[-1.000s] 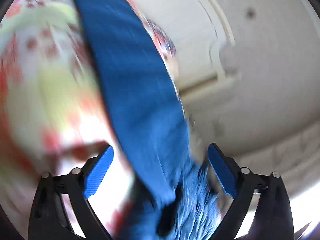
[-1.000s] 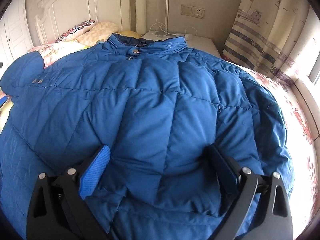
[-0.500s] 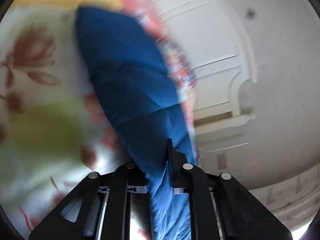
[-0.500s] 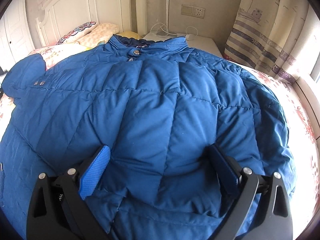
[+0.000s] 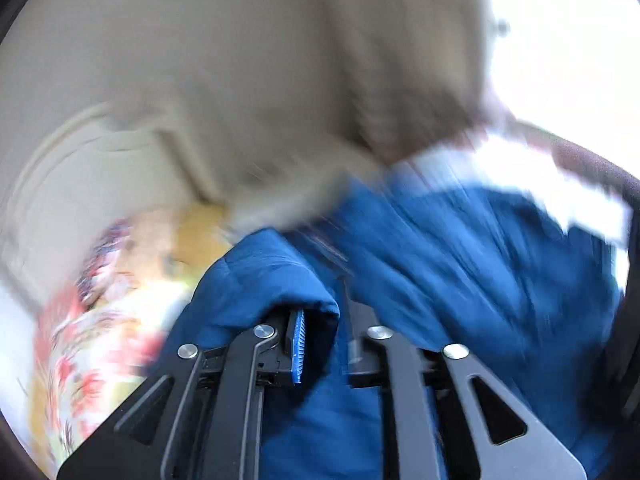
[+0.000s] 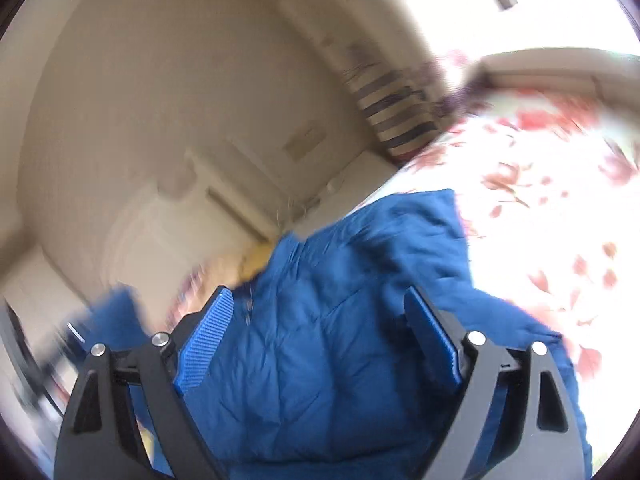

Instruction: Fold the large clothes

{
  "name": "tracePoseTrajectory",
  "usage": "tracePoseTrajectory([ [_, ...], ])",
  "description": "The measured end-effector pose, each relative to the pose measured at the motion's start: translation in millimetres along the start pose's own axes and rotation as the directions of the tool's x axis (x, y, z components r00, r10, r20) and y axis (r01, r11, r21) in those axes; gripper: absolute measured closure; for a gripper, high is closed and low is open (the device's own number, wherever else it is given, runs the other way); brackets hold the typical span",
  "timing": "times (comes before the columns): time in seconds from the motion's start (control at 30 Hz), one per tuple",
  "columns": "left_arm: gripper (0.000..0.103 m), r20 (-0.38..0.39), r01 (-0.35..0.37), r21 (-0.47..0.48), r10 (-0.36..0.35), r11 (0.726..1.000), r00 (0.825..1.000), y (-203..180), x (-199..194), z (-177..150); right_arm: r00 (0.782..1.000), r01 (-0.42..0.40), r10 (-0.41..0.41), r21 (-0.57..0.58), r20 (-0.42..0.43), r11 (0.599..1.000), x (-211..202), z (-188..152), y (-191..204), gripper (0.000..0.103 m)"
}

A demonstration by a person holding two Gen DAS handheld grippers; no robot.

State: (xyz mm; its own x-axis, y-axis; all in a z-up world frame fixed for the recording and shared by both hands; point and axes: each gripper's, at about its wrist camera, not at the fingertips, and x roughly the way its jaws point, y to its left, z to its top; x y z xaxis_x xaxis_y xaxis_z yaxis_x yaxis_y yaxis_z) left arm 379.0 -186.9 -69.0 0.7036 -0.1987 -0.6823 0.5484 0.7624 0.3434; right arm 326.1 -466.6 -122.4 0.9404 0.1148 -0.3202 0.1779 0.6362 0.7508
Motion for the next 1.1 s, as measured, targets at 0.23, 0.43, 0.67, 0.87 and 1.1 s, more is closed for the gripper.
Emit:
tracePoseTrajectory([
  [0.23, 0.059, -0.032, -0.132, 0.078, 0.135, 0.988, 0.990, -51, 34, -28, 1.000, -0.008, 0.009, 0.027, -0.018, 1.000, 1, -2, -7, 0.016],
  [0.43, 0.016, 0.098, -0.188, 0.098, 0.179, 0.977, 0.979, -52, -19, -40, 0.999, -0.019, 0.019, 0.023, -0.031, 1.000, 5, 0, -5, 0.016],
  [0.67, 0.015, 0.242, -0.016, -0.203, 0.067, 0.979, 0.968, 4, -89, -80, 0.999, -0.018, 0.018, 0.014, -0.040, 1.000, 5, 0, -3, 0.016],
  [0.87, 0.017, 0.128, 0.054, -0.813, 0.086, 0.579, 0.988, 144, -75, -159, 0.999, -0.001, -0.002, -0.046, -0.053, 0.999, 9, -3, 8, 0.016],
  [1.1, 0.018, -0.093, -0.108, -0.813, 0.054, 0.572, 0.994, 148, -38, -180, 0.994, 0.009, -0.041, -0.308, -0.099, 0.951, 19, -24, 54, 0.016],
])
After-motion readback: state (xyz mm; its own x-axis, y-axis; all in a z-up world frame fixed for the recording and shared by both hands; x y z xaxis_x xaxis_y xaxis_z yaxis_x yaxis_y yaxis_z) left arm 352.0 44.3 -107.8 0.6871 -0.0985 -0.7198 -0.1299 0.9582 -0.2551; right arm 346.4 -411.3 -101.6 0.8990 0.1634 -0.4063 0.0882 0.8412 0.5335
